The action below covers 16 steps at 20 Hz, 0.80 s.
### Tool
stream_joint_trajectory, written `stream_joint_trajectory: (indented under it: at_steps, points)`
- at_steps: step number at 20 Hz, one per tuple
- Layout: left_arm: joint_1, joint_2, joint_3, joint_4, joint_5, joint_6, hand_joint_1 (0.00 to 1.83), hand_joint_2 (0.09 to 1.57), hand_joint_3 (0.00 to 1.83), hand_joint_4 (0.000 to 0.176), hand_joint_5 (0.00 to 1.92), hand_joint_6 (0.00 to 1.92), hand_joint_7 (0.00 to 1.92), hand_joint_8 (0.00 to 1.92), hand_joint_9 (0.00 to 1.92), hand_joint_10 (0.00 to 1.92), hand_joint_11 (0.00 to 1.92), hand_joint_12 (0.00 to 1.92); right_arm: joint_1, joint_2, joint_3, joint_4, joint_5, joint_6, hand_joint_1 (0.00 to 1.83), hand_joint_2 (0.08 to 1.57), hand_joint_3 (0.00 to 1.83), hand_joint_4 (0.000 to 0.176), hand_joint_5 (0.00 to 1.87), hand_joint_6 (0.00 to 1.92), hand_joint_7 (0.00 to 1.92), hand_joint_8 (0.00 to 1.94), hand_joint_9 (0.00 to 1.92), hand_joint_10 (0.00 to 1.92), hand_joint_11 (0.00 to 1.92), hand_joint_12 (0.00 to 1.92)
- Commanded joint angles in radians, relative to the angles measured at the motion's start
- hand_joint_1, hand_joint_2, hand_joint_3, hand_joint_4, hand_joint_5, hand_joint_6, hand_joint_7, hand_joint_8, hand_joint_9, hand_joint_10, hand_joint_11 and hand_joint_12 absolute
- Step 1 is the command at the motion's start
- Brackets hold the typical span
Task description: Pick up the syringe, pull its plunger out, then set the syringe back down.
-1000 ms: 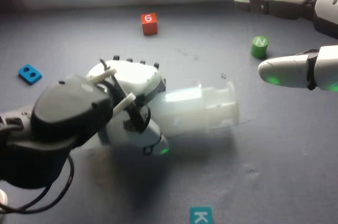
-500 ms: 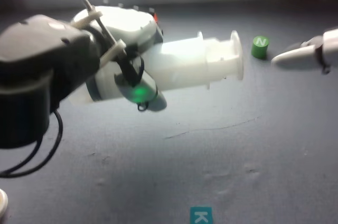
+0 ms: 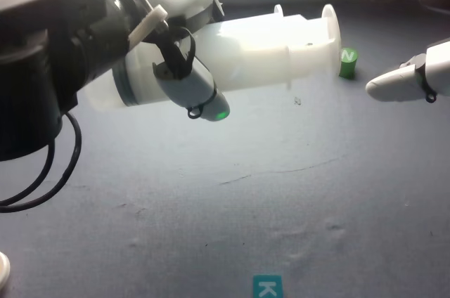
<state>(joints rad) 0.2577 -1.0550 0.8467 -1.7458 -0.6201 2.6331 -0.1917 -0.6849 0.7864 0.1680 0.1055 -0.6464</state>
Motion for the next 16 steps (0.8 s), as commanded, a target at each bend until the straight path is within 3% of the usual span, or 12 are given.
stream_joint_trajectory:
  at_steps: [1, 3, 6, 9, 12, 13, 16]
  points:
    - [-0.025, 0.005, -0.006, 0.056, -0.001, 0.006, 1.21, 1.16, 0.0, 0.0, 0.92, 0.96, 0.89, 1.29, 0.78, 0.89, 0.45, 1.28, 0.018, 0.001, 0.0, 0.003, 0.106, 0.01, 1.06, 1.04, 0.0, 0.0, 0.06, 0.01, 0.07, 0.01, 0.08, 0.02, 0.0, 0.46]
    - [-0.031, 0.009, -0.013, 0.054, -0.007, 0.006, 1.22, 1.16, 0.0, 0.0, 0.93, 0.93, 0.89, 1.31, 0.78, 0.91, 0.44, 1.3, 0.019, -0.008, 0.001, 0.003, 0.124, -0.005, 1.03, 1.04, 0.0, 0.0, 0.1, 0.02, 0.12, 0.02, 0.13, 0.03, 0.0, 0.58]
    - [-0.035, 0.015, -0.023, 0.052, -0.014, 0.007, 1.23, 1.15, 0.0, 0.0, 0.94, 0.9, 0.91, 1.29, 0.78, 0.93, 0.45, 1.3, 0.021, -0.048, 0.018, 0.003, 0.163, -0.03, 0.96, 1.09, 0.01, 0.0, 0.11, 0.02, 0.15, 0.01, 0.15, 0.02, 0.0, 0.58]
    - [-0.035, 0.016, -0.029, 0.052, -0.019, 0.009, 1.22, 1.15, 0.0, 0.0, 0.93, 0.91, 0.91, 1.28, 0.78, 0.93, 0.45, 1.3, 0.023, -0.098, 0.055, 0.003, 0.187, -0.056, 1.05, 1.07, 0.0, 0.0, 0.15, 0.02, 0.18, 0.01, 0.17, 0.02, 0.0, 0.59]
    - [-0.035, 0.016, -0.033, 0.05, -0.028, 0.01, 1.21, 1.16, 0.0, 0.0, 0.92, 0.96, 0.88, 1.31, 0.77, 0.93, 0.44, 1.32, 0.023, -0.112, 0.066, 0.003, 0.2, -0.054, 0.98, 1.1, 0.0, 0.0, 0.12, 0.01, 0.15, 0.0, 0.15, 0.01, 0.0, 0.54]
    - [-0.035, 0.016, -0.032, 0.05, -0.03, 0.01, 1.22, 1.16, 0.0, 0.0, 0.92, 0.94, 0.91, 1.27, 0.78, 0.91, 0.45, 1.3, 0.022, -0.114, 0.067, 0.003, 0.203, -0.054, 0.99, 1.08, 0.0, 0.0, 0.15, 0.02, 0.18, 0.01, 0.19, 0.03, 0.0, 0.63]
    - [-0.036, 0.016, -0.03, 0.05, -0.03, 0.01, 1.22, 1.15, 0.0, 0.0, 0.92, 0.93, 0.92, 1.26, 0.8, 0.9, 0.47, 1.28, 0.013, -0.134, 0.084, 0.003, 0.206, -0.056, 0.99, 1.1, 0.0, 0.0, 0.16, 0.02, 0.2, 0.02, 0.2, 0.03, 0.0, 0.65]
